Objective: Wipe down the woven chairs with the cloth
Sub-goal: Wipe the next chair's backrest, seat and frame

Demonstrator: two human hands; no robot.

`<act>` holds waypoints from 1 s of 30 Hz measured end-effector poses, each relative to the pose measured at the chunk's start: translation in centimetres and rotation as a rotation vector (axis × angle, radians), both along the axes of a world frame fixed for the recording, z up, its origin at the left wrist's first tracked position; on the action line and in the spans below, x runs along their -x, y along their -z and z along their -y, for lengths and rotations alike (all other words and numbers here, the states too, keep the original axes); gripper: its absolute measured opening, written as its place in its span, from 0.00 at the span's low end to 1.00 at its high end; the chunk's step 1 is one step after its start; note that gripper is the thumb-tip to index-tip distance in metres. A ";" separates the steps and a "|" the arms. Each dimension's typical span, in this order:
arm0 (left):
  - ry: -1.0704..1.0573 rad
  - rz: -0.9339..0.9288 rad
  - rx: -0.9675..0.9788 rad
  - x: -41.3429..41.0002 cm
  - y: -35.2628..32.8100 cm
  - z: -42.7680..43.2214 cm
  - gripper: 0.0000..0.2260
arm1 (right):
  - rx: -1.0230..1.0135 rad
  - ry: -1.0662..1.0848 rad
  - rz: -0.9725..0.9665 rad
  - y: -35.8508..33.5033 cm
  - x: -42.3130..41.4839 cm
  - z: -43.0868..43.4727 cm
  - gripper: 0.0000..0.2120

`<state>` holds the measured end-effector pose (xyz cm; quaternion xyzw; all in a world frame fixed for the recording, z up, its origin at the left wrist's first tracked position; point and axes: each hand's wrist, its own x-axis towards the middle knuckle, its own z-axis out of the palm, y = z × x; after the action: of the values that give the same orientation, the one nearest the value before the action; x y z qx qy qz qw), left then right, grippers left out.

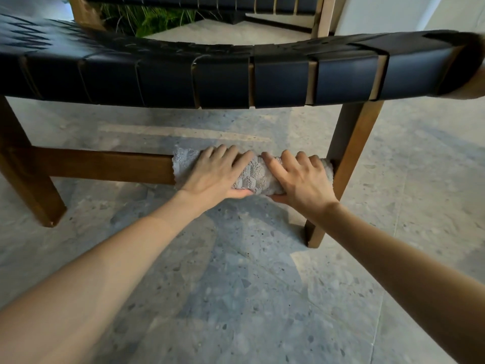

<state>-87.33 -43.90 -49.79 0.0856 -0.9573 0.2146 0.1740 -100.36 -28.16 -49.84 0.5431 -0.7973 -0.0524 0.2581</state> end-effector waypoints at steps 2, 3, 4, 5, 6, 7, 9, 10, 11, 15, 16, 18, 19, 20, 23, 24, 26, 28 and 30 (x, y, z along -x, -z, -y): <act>-0.029 -0.031 0.090 0.5 0.5 -0.6 0.38 | 0.005 0.008 -0.045 0.2 0.5 -0.4 0.47; -0.042 -0.044 0.121 0.7 0.8 -0.7 0.39 | 0.015 0.010 -0.056 0.4 0.7 -0.4 0.47; -0.040 -0.067 0.139 0.9 1.0 -0.7 0.40 | 0.026 0.005 -0.053 0.5 0.8 -0.4 0.47; -0.031 -0.093 0.149 0.9 1.2 -0.7 0.40 | 0.034 -0.008 -0.035 0.5 0.9 -0.3 0.47; -0.025 -0.110 0.153 0.9 1.3 -0.6 0.40 | 0.040 -0.025 -0.012 0.5 0.9 -0.3 0.46; -0.019 -0.123 0.159 0.8 1.4 -0.4 0.41 | 0.044 -0.037 0.009 0.5 0.9 -0.2 0.45; -0.011 -0.134 0.172 0.9 1.6 -0.2 0.41 | 0.054 -0.035 0.036 0.4 0.8 0.0 0.44; -0.010 -0.136 0.175 0.8 1.6 -0.1 0.41 | 0.061 -0.024 0.043 0.3 0.7 0.2 0.44; -0.006 -0.138 0.176 0.8 1.7 0.0 0.41 | 0.067 -0.010 0.044 0.3 0.4 0.3 0.45; 0.004 -0.139 0.148 0.0 1.8 1.1 0.41 | 0.047 0.012 0.040 0.2 -0.7 1.4 0.46; -0.001 -0.135 0.135 -0.4 1.9 1.5 0.40 | 0.033 0.010 0.044 0.2 -1.0 1.9 0.46; -0.030 -0.119 0.139 -1.7 2.0 2.8 0.40 | 0.005 0.008 0.054 0.0 -2.3 3.3 0.44; -0.047 -0.109 0.151 -2.5 2.0 3.5 0.40 | -0.008 0.014 0.060 -0.1 -3.1 4.2 0.43; -0.062 -0.097 0.159 -3.4 1.9 4.4 0.40 | -0.021 0.025 0.063 -0.2 -4.0 5.2 0.42; -0.106 -0.063 0.166 -6.7 1.6 7.5 0.40 | -0.066 0.002 0.078 -0.5 -6.7 8.8 0.41; -0.124 -0.051 0.168 -7.9 1.4 8.6 0.39 | -0.096 -0.024 0.098 -0.5 -7.5 10.1 0.41; -0.149 -0.032 0.167 -10.1 1.1 10.6 0.38 | -0.135 -0.067 0.134 -0.5 -9.1 12.6 0.40; -0.172 -0.013 0.153 -12.1 0.9 12.4 0.37 | -0.150 -0.087 0.132 -0.8 -10.8 15.1 0.40; -0.208 0.014 0.138 -13.8 0.6 14.1 0.37 | -0.187 -0.104 0.134 -1.0 -12.5 17.3 0.39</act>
<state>-73.48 -58.02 -50.37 0.1706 -0.9274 0.2976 0.1494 -87.88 -45.46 -48.86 0.6076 -0.7752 -0.0766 0.1548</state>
